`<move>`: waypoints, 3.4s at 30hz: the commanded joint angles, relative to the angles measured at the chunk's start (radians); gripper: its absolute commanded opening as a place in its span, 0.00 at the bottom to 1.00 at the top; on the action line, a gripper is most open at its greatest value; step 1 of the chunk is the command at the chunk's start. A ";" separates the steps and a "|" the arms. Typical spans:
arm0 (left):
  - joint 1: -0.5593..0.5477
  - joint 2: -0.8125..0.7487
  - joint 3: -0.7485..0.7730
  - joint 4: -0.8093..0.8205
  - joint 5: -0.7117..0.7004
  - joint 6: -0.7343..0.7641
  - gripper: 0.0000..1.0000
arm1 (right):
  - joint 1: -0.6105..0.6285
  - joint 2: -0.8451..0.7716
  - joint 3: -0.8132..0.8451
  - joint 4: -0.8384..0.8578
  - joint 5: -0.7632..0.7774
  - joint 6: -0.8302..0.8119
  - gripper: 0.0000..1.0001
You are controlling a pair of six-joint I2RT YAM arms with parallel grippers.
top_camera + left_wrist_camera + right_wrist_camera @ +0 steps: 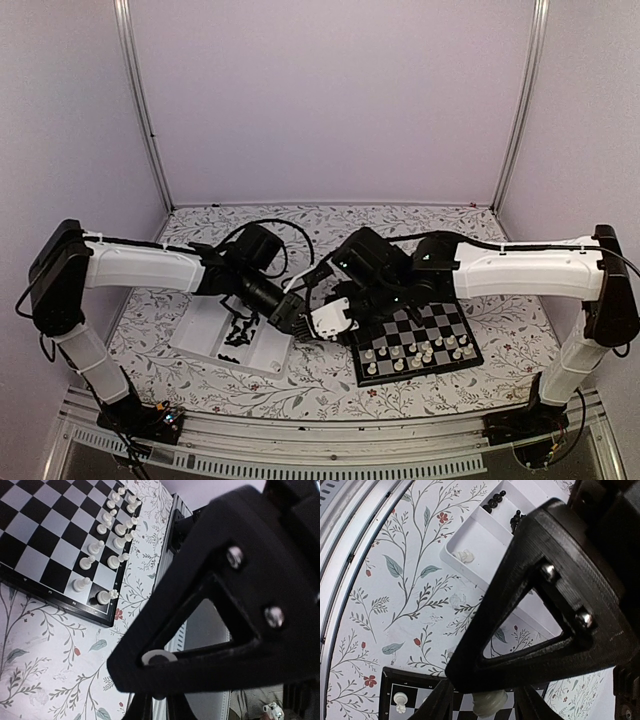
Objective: Set up the chess pieces on the board
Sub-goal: Pick up the chess piece from the chessboard.
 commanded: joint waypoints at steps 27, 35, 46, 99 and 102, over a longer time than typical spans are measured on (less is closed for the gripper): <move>-0.002 -0.312 -0.144 0.129 -0.396 0.068 0.37 | -0.168 -0.096 -0.015 -0.010 -0.366 0.245 0.03; -0.147 -0.421 -0.199 0.434 -0.693 0.213 0.38 | -0.419 -0.161 -0.062 0.049 -0.830 0.464 0.03; -0.228 -0.301 -0.165 0.687 -0.764 0.256 0.40 | -0.490 -0.177 -0.084 0.093 -1.002 0.523 0.03; -0.294 0.123 0.233 0.158 -0.590 0.419 0.01 | -0.846 -0.551 -0.480 -0.063 -0.544 0.325 0.51; -0.298 0.133 0.236 0.138 -0.595 0.415 0.01 | -0.841 -0.543 -0.459 -0.138 -0.606 0.255 0.46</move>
